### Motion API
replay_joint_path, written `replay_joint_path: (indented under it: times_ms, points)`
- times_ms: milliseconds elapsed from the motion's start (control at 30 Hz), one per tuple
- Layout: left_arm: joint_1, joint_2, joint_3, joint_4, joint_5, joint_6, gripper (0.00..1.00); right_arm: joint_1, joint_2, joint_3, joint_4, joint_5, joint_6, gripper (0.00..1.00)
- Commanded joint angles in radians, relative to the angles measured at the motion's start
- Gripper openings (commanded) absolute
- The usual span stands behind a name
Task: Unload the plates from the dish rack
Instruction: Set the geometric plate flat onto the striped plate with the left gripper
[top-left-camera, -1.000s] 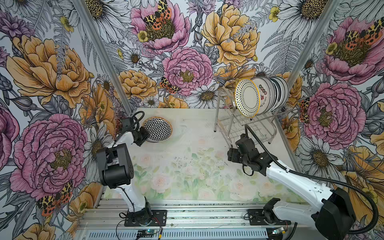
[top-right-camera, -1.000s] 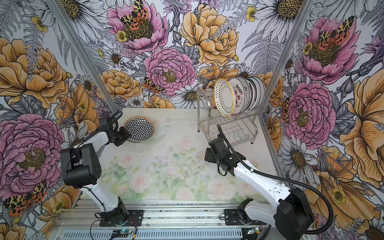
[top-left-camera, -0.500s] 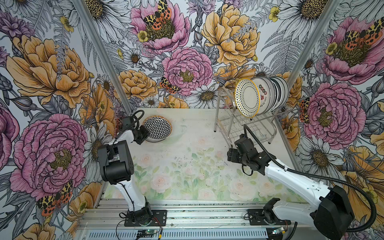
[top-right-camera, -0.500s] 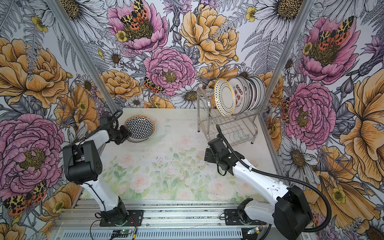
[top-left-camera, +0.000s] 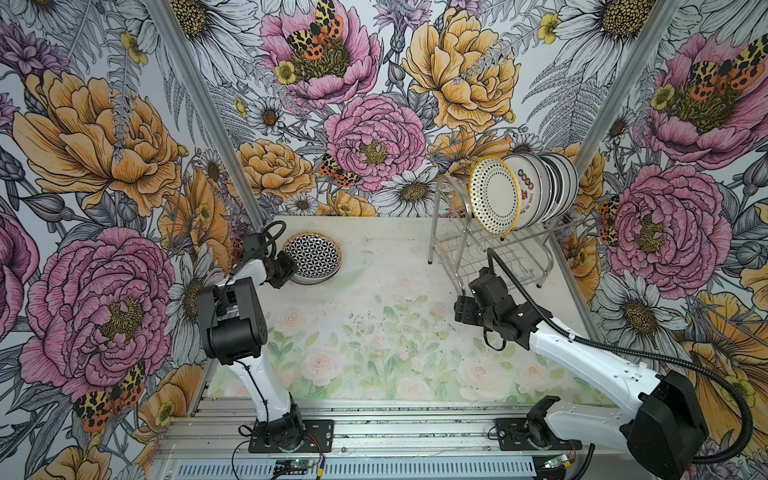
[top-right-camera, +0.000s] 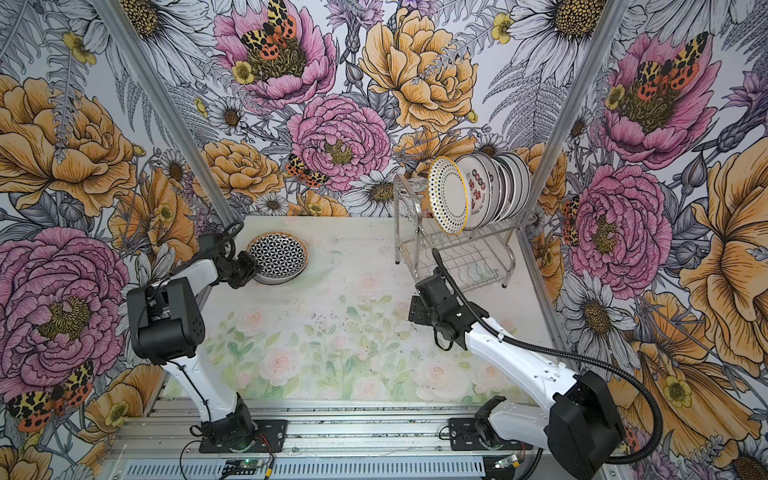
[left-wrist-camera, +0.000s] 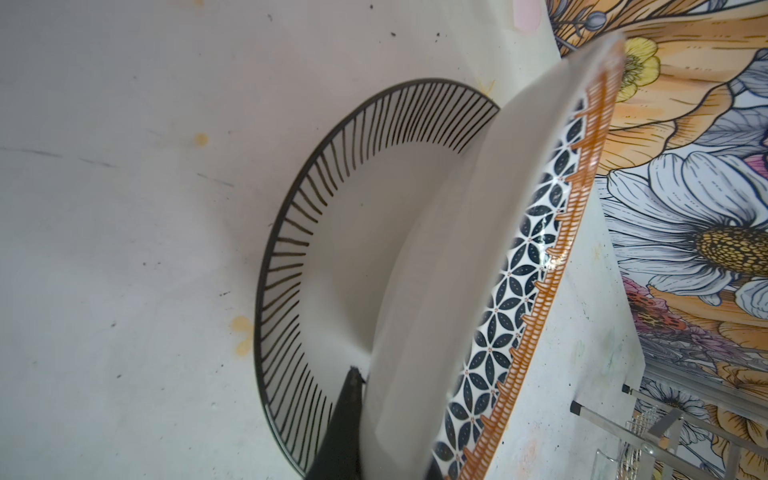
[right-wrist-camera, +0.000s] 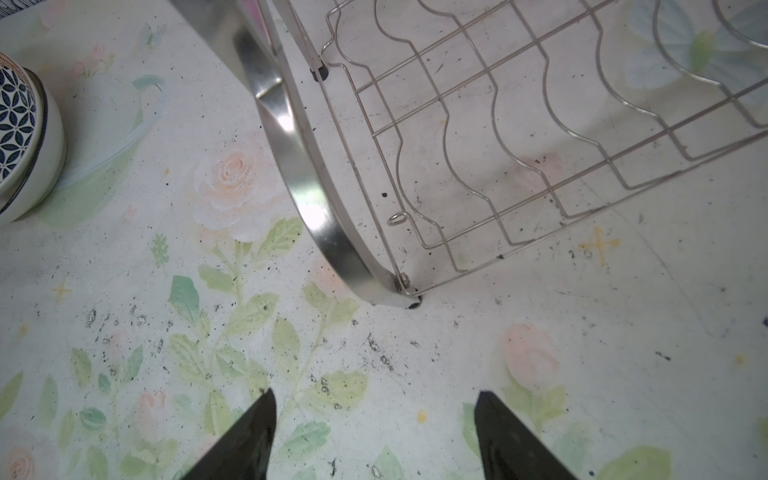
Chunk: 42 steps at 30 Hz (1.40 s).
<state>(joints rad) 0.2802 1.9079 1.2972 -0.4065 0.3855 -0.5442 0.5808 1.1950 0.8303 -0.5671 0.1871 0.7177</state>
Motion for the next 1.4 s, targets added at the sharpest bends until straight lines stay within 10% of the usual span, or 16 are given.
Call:
replay_joint_path:
  times_ms: [0,1367]
  points:
    - [0.002,0.004,0.037,0.035,0.047,0.006,0.06,-0.006,0.002,0.03,0.013,0.013,0.012,0.77]
    - [-0.015,0.051,0.136,-0.235,-0.135,0.026,0.48,-0.01,0.02,0.038,0.012,0.005,0.031,0.77]
